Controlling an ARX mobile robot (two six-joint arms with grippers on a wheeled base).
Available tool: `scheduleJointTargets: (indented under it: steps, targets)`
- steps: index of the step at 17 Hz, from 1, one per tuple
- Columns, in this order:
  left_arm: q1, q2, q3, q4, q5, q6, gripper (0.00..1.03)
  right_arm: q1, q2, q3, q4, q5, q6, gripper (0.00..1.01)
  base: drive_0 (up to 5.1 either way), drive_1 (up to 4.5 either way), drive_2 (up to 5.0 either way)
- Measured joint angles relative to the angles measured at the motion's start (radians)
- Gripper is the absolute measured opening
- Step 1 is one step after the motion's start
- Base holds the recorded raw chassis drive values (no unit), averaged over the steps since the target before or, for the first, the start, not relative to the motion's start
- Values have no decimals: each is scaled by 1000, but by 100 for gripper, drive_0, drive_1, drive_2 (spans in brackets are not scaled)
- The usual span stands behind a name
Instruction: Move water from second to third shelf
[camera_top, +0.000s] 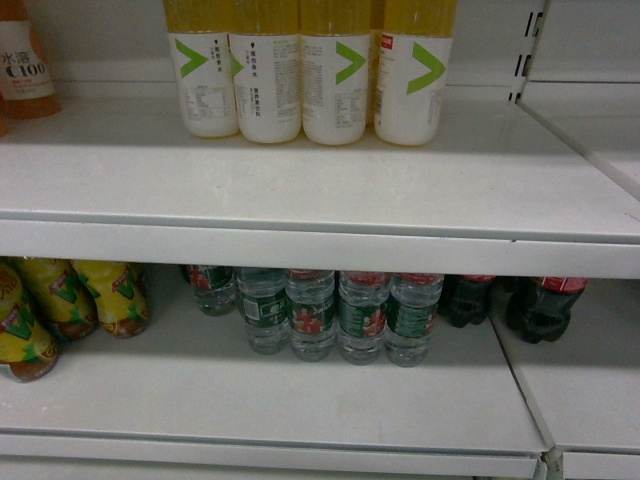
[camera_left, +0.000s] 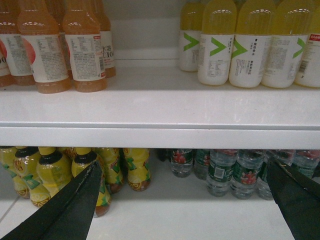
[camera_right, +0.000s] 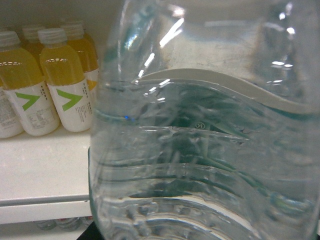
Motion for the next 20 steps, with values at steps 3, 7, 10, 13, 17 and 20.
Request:
scheduleJointTargets:
  steps: [3,7,10,13,17,20]
  targets:
    - [0,0,0,0,1,0,98,-6,0,-1,-3,6,-1,43,-427,229,229]
    - [0,0,0,-1,0,0,98,-5,1,-1,0,3,0,43,-423,133,342]
    - [0,0,0,0,0,0,98,-5,0,-1,3,0,0,43,-447,117,336]
    - [0,0,0,0,0,0,98,-5,0,-1,0,0,0,43,-470,159,296]
    - [0,0,0,-1,0,0,98,-5,0,-1,-2,0,0,43,-497,247,247]
    - [0,0,0,0,0,0,98,-5,-1,-1,1,0,0,43,-488,257,257]
